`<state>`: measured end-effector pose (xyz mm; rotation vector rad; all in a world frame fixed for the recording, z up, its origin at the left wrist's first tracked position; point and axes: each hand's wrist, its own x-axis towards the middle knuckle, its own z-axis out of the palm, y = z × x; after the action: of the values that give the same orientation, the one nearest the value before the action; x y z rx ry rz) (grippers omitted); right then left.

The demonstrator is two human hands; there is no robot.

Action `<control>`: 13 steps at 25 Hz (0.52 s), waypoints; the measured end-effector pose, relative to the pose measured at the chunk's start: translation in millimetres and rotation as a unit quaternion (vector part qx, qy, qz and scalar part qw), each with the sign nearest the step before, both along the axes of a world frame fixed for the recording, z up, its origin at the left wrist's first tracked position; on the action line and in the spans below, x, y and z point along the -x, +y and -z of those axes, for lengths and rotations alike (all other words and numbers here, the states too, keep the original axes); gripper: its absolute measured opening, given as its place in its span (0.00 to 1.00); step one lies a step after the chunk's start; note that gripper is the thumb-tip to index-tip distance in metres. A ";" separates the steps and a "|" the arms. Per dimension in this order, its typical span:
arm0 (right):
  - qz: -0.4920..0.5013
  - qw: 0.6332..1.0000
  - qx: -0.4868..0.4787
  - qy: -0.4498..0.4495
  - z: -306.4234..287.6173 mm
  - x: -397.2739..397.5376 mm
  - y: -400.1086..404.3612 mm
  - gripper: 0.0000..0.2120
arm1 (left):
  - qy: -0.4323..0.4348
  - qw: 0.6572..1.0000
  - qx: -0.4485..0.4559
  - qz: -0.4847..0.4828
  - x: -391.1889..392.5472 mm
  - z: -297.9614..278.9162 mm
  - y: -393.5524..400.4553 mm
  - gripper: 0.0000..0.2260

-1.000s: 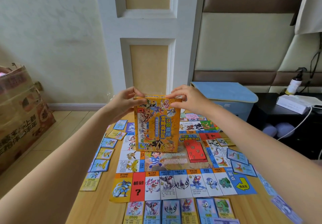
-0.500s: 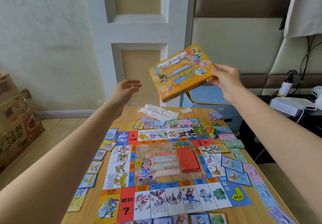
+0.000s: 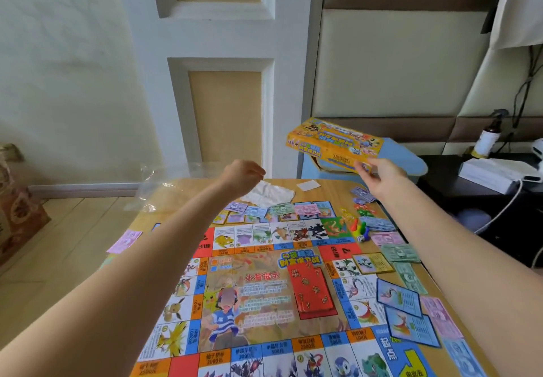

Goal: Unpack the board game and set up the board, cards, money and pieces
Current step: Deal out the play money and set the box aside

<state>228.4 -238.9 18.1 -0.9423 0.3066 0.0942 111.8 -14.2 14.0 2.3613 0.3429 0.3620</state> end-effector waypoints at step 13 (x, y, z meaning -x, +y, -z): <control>0.026 0.983 0.179 -0.010 41.5 -118.8 25.0 0.13 | 0.049 0.997 -0.057 0.009 -98.0 23.4 -7.6 0.14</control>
<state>347.2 -213.9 -23.4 -1.2906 0.3351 -0.0195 209.8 -21.8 -9.5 2.4992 0.3548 0.2635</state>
